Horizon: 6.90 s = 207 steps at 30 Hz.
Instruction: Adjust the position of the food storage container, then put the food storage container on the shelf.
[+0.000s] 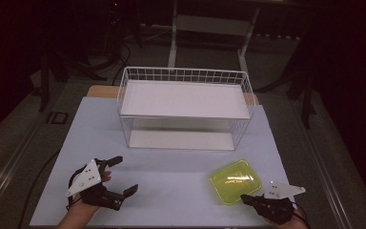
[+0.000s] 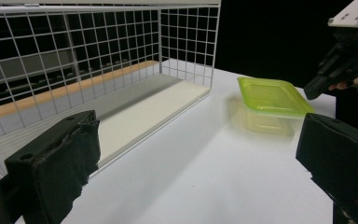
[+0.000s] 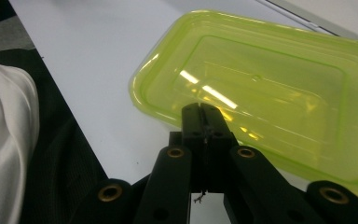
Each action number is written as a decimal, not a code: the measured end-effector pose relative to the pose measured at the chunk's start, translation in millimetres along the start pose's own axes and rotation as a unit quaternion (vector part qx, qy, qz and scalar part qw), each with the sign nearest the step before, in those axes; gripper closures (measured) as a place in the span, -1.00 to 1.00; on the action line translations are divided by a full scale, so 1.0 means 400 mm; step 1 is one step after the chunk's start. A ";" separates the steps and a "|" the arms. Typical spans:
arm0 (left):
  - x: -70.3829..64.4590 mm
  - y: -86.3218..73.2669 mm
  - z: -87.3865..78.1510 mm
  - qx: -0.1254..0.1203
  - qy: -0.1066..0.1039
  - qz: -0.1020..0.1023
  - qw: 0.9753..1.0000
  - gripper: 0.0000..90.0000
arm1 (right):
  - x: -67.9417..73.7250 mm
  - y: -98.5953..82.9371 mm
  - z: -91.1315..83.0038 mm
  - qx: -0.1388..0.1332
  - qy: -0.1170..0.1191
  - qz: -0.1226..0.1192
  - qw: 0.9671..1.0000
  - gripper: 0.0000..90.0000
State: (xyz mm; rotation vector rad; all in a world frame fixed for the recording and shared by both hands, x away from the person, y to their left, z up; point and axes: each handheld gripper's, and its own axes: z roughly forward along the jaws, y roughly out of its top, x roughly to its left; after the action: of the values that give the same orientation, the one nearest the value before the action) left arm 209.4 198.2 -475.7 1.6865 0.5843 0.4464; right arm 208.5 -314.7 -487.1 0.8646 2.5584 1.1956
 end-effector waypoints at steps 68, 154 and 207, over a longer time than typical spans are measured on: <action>-0.001 -0.007 0.009 0.004 -0.007 0.005 1.000 -0.99 | -0.220 0.012 0.019 0.011 -0.112 0.029 0.993 1.00; -0.003 -0.024 0.031 0.032 -0.024 -0.014 0.999 -0.99 | -0.021 0.217 0.249 -0.003 0.021 -0.074 0.997 0.84; 0.037 -0.073 0.248 0.206 -0.040 -0.217 0.953 0.20 | 0.020 0.225 0.299 0.019 -0.020 0.114 0.993 -0.12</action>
State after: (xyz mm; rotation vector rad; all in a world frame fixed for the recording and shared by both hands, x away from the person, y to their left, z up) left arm 275.6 133.1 -523.8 1.8861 1.0126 -0.0710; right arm 287.9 -187.8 -497.5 1.2035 2.5121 1.1766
